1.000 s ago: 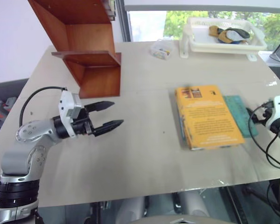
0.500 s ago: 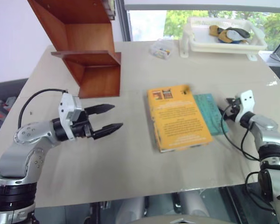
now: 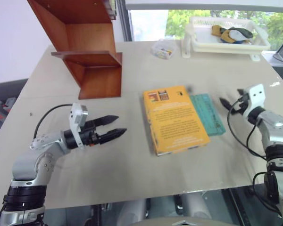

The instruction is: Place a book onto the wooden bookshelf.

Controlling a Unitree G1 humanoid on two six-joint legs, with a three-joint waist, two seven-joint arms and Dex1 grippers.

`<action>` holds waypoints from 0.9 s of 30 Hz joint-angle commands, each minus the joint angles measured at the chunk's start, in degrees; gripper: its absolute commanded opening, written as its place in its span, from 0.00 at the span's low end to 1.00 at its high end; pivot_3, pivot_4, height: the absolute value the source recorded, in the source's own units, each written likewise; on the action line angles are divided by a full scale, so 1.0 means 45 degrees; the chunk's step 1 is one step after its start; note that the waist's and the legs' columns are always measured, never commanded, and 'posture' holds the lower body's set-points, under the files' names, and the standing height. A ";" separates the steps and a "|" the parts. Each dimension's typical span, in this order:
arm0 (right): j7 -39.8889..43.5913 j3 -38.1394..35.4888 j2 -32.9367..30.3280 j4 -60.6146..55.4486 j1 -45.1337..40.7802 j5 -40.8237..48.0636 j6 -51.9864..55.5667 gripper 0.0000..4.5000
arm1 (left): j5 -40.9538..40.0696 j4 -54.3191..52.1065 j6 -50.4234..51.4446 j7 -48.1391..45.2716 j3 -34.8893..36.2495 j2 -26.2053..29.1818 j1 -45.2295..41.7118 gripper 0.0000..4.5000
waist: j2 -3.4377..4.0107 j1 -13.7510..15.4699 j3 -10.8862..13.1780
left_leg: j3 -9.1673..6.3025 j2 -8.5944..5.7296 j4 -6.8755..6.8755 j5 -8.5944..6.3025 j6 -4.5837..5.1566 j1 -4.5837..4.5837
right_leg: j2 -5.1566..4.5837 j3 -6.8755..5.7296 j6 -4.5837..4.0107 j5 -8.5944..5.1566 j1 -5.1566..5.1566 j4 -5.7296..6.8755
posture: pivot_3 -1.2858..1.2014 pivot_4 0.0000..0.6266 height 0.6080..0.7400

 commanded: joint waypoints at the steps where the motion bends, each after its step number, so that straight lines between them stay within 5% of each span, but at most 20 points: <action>1: 0.0265 0.0111 0.0435 -0.3044 0.0852 0.0802 0.0770 1.00 | -0.0025 0.0141 0.0072 -0.0228 -0.0276 -0.0072 -0.0248 0.92 | 0.0000 -0.0003 0.0000 | -0.0002 0.0001 -0.0005 0.0000 0.0001 0.0002 | 0.0001 0.0002 -0.0001 0.0000 0.0000 0.0000 | 0.52 0.24 1.00; 13: 0.0156 0.2001 0.2078 -0.6962 0.2862 0.0613 0.2526 1.00 | 0.0361 0.0391 -0.0266 -0.0592 -0.0900 -0.0274 -0.0706 0.92 | -0.0001 0.0068 -0.0001 | -0.0014 -0.0006 -0.0011 0.0002 -0.0005 0.0001 | -0.0009 -0.0008 -0.0002 0.0001 -0.0008 0.0009 | 0.52 0.24 1.00; 27: 0.0390 0.2817 0.2691 -0.8078 0.2655 0.0653 0.3448 1.00 | 0.0602 0.0272 -0.1726 -0.0916 -0.0500 -0.0271 -0.0302 0.92 | -0.0001 0.0077 -0.0001 | -0.0014 -0.0007 -0.0014 0.0005 -0.0009 -0.0006 | -0.0009 -0.0017 -0.0004 0.0000 -0.0016 0.0006 | 0.52 0.24 1.00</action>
